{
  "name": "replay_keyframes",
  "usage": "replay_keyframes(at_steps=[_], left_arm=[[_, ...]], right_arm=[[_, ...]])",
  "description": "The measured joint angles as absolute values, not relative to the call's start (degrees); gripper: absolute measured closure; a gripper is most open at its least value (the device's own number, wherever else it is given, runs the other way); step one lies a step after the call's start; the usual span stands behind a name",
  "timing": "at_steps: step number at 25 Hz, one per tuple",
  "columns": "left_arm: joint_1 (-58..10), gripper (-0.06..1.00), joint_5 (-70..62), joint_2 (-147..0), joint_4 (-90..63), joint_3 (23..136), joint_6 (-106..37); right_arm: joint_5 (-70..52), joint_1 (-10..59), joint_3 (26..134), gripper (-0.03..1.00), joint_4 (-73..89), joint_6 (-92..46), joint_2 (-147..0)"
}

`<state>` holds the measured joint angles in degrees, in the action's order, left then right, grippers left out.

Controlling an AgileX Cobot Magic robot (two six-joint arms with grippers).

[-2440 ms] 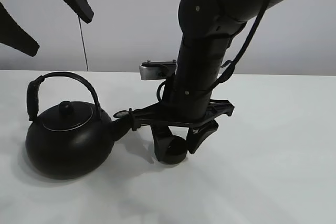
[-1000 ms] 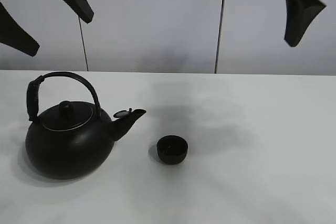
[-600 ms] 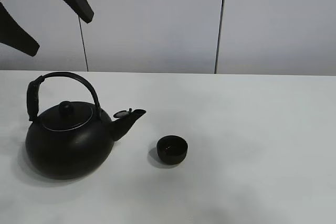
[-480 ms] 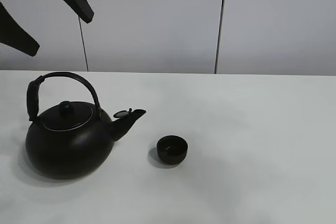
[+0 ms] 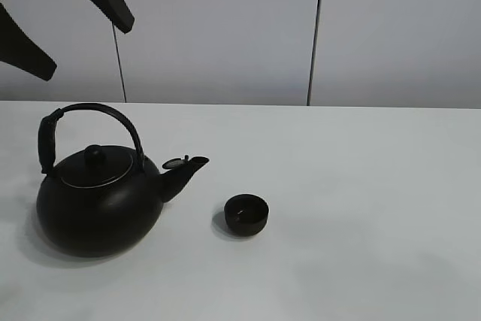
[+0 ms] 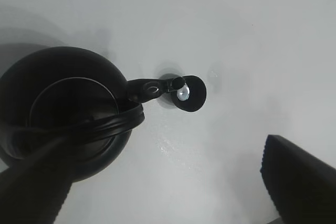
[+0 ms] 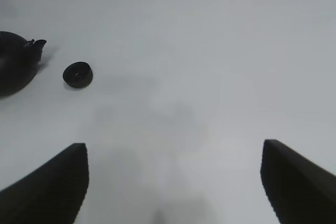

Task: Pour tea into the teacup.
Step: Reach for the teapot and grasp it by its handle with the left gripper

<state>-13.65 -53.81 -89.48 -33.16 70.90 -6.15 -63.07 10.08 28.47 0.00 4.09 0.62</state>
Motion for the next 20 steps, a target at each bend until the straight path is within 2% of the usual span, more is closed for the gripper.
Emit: replay_keyframes(at_steps=[20], left_arm=[[-13.7,0.25,-53.6,-89.5,-33.3,70.9,-6.1]], right_arm=[[-62.0,10.1,26.7,0.36,0.0,0.6,-3.9]])
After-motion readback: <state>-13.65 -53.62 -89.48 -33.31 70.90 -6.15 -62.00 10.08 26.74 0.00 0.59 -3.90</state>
